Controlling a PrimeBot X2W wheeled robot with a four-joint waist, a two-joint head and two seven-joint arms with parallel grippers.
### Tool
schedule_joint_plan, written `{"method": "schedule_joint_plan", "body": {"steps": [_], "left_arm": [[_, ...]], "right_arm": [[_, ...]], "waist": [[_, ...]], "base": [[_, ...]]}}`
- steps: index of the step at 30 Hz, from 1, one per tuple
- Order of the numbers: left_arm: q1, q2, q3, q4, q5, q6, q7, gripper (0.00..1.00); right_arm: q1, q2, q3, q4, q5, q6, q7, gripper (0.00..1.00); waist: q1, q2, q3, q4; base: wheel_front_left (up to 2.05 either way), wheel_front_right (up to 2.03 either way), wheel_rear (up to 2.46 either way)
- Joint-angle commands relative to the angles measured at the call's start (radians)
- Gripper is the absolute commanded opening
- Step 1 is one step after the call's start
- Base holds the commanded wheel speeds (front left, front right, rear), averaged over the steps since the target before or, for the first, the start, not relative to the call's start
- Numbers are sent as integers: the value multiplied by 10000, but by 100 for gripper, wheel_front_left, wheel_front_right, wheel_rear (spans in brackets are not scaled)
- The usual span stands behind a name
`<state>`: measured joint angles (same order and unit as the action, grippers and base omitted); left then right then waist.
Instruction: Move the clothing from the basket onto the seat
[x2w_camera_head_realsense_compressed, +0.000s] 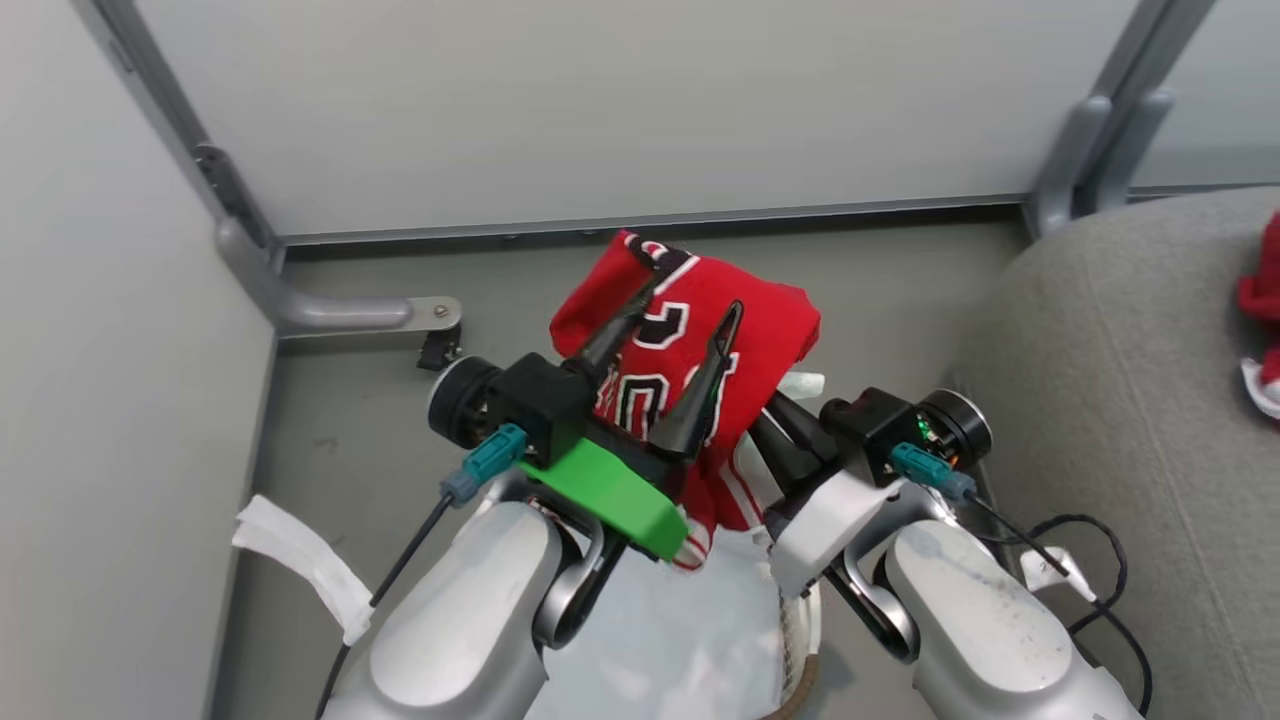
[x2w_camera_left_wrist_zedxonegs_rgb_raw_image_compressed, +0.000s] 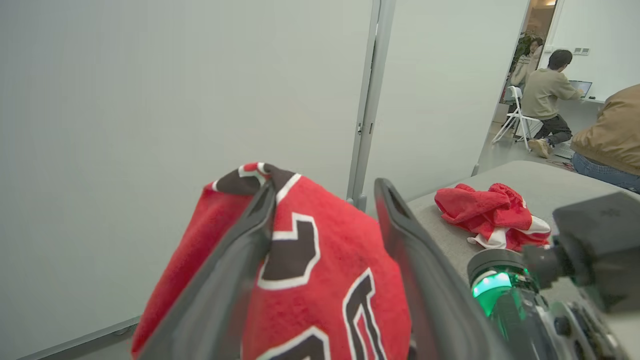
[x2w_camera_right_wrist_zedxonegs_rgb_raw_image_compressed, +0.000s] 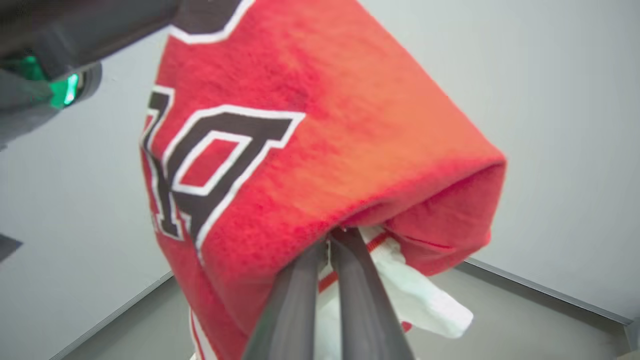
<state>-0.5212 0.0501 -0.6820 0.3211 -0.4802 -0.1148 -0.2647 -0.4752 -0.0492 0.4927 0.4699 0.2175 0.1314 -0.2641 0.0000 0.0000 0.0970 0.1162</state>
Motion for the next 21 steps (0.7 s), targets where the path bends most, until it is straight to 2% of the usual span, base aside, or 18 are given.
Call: {"method": "schedule_joint_plan", "body": {"steps": [1, 7, 14, 21], "left_arm": [[224, 24, 152, 108, 245, 17, 6, 100], [637, 27, 866, 510, 727, -85, 6, 100], [1048, 30, 1567, 616, 1017, -157, 6, 100], [1187, 36, 1652, 621, 1120, -162, 6, 100]], "right_arm": [[188, -46, -131, -259, -27, -14, -5, 0], [688, -51, -1087, -1415, -55, -14, -5, 0], [1059, -35, -1570, -2187, -66, -14, -5, 0], [1247, -31, -1801, -2457, 62, -14, -5, 0]], "waist": [[0, 0, 148, -828], [0, 0, 294, -2505], [0, 0, 378, -4434], [0, 0, 458, -5741]], "base": [[0, 0, 0], [0, 0, 0], [0, 0, 0], [0, 0, 0]]}}
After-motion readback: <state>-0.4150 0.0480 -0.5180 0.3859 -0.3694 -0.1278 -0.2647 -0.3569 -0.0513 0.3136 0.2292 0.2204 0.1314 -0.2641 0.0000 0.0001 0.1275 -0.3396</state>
